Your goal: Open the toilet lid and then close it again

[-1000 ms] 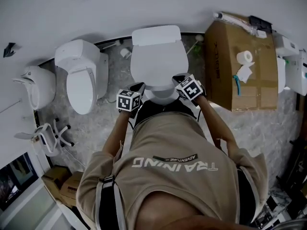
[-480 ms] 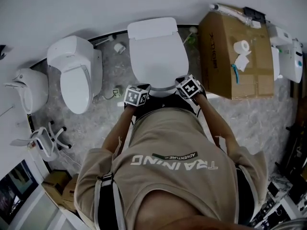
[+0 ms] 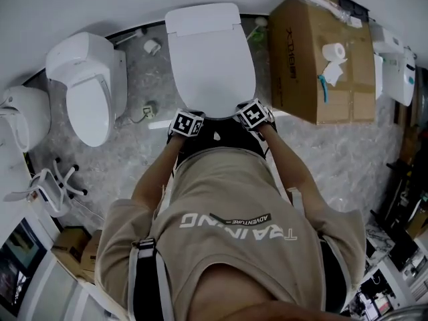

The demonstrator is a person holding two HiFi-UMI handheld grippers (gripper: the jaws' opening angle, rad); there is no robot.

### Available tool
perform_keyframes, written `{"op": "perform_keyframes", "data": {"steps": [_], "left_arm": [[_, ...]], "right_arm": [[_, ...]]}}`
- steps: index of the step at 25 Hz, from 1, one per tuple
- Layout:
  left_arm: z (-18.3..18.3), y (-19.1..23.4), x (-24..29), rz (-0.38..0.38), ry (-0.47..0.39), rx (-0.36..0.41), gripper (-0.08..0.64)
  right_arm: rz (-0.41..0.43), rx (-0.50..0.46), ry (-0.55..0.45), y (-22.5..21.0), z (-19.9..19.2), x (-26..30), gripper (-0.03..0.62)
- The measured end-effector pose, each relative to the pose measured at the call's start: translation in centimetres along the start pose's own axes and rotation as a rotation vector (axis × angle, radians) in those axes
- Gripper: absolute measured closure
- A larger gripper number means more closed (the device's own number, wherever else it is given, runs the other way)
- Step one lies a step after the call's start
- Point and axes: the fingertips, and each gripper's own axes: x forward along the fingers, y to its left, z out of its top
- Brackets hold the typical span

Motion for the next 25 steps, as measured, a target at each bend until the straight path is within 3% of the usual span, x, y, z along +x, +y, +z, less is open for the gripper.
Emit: {"op": "perform_keyframes", "data": {"steps": [12, 17, 25], "left_arm": [[-4.7, 1.4, 5.5, 0.007, 0.124, -0.065, 0.557], [-6.7, 2.5, 8.5, 0.017, 0.17, -0.061, 0.557], [-10.2, 4.2, 13.1, 0.028, 0.228, -0.127, 0.557]], "right_arm": [[0.021, 0.067, 0.009, -0.1, -4.1, 6.0, 0.578], [0.035, 0.064, 0.064, -0.3, -5.9, 9.3, 0.578], [0.025, 0.096, 0.132, -0.6, -8.7, 14.2, 0.578]]}}
